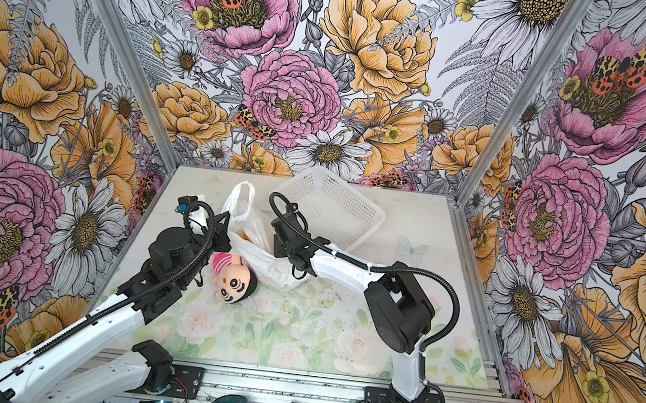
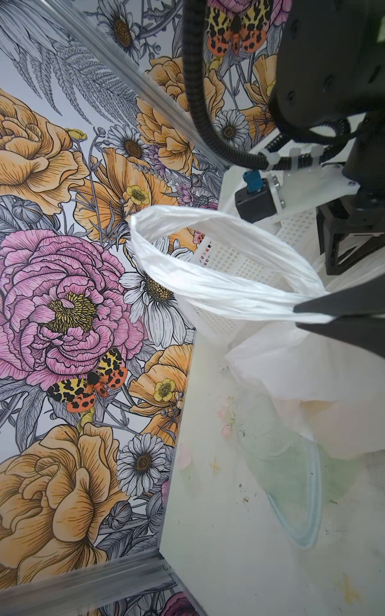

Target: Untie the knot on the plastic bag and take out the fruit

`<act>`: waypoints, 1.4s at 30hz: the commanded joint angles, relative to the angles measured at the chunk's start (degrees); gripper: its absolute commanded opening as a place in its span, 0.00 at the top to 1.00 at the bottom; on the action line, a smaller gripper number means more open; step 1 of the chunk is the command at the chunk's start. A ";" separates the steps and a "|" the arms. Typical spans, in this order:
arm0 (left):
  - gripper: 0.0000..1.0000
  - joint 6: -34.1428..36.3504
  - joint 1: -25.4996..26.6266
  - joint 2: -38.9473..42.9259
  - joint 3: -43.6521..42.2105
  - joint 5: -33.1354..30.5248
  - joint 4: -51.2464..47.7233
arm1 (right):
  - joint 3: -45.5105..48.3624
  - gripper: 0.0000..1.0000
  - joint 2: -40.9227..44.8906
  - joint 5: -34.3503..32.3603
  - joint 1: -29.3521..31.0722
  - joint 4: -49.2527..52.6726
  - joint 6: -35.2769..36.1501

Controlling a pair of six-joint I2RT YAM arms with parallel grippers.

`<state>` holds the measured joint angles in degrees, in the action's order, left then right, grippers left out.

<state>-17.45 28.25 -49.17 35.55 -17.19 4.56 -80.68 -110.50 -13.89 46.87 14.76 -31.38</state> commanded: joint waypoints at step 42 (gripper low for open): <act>1.00 -14.81 -30.29 -4.90 12.14 15.30 -10.71 | 0.78 1.00 -1.50 8.06 -4.29 -53.96 6.52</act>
<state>-30.06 -3.33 -57.23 53.74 -0.78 -6.92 -89.65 -116.22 -0.49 42.15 -30.74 -23.97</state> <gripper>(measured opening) 0.045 0.044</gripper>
